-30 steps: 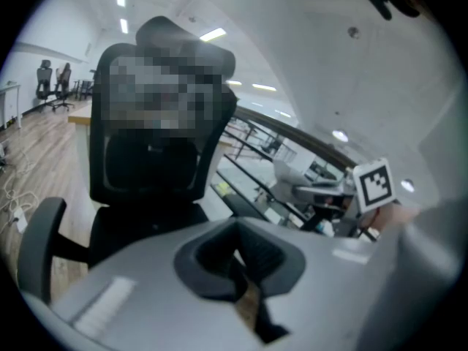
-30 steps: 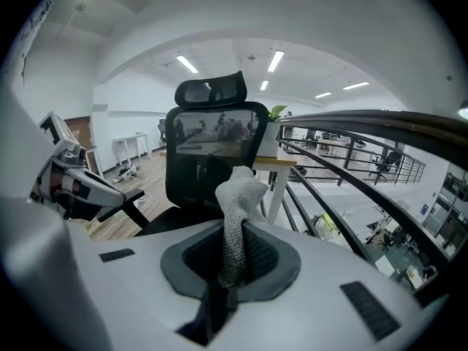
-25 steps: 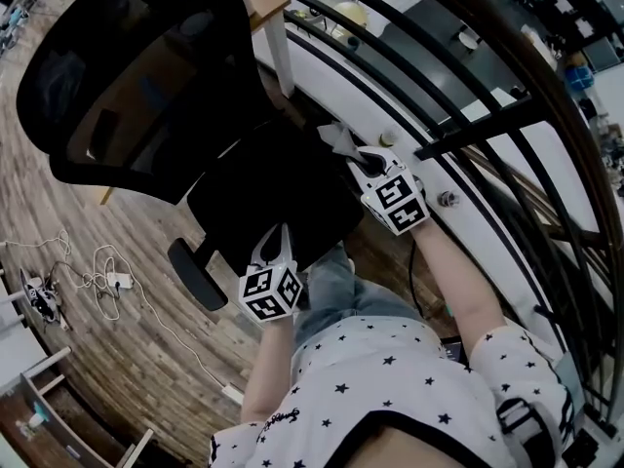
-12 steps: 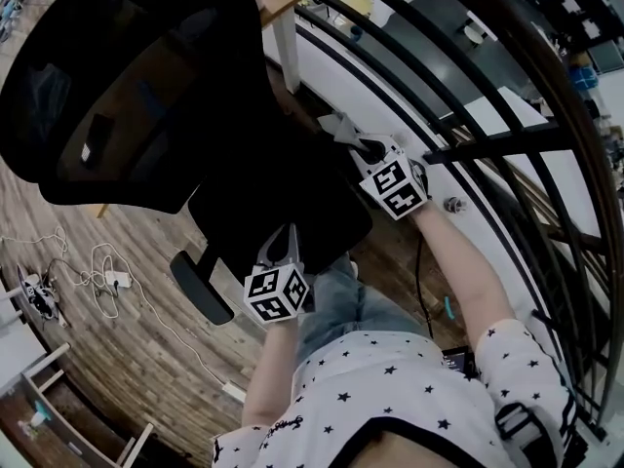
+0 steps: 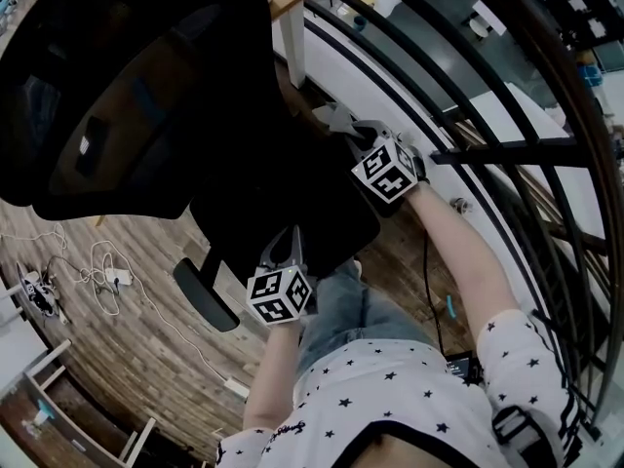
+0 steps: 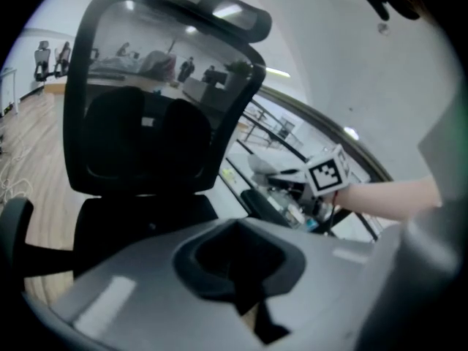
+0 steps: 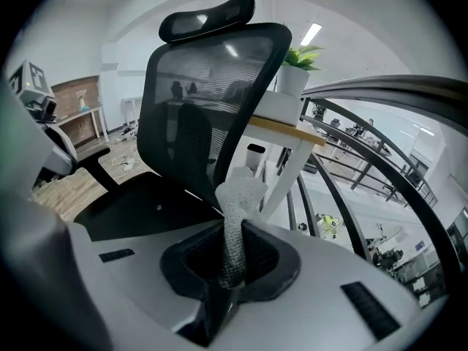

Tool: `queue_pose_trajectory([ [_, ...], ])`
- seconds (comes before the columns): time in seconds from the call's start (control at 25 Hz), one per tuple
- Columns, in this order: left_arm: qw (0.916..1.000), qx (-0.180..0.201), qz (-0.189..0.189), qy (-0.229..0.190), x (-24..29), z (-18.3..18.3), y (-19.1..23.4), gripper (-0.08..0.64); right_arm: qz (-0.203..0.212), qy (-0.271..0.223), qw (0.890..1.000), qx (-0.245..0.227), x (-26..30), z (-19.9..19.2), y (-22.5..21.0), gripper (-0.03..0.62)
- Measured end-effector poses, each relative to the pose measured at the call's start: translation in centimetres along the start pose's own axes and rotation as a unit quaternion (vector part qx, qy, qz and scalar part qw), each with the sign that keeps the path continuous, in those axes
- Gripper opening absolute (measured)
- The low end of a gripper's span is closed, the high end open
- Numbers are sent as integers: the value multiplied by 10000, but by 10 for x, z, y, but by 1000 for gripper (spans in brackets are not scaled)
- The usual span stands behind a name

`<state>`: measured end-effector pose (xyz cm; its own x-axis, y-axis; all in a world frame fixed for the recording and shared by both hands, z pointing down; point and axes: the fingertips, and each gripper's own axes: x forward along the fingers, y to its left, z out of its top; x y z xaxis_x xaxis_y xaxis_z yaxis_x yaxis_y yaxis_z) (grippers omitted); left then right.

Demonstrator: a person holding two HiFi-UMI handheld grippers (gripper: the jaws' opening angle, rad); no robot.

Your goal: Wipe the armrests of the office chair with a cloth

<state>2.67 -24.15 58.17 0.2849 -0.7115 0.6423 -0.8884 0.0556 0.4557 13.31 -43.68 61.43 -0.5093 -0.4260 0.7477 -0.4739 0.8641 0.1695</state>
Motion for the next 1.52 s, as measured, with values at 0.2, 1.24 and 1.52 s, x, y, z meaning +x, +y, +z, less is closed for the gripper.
queue_pose_trajectory([
  [0.2,10000,-50,55,48,8,-2,9,5,108,199,9996,-181,22,-4,-1,34],
  [1.24,9998,-116,71,129,17,-5,5,4,409,743,9963,-133,50,-33,12,34],
  [1.52,9999,-86,13,142,18,-2,-3,5,486,741,9960,-113,43,-36,20,34],
])
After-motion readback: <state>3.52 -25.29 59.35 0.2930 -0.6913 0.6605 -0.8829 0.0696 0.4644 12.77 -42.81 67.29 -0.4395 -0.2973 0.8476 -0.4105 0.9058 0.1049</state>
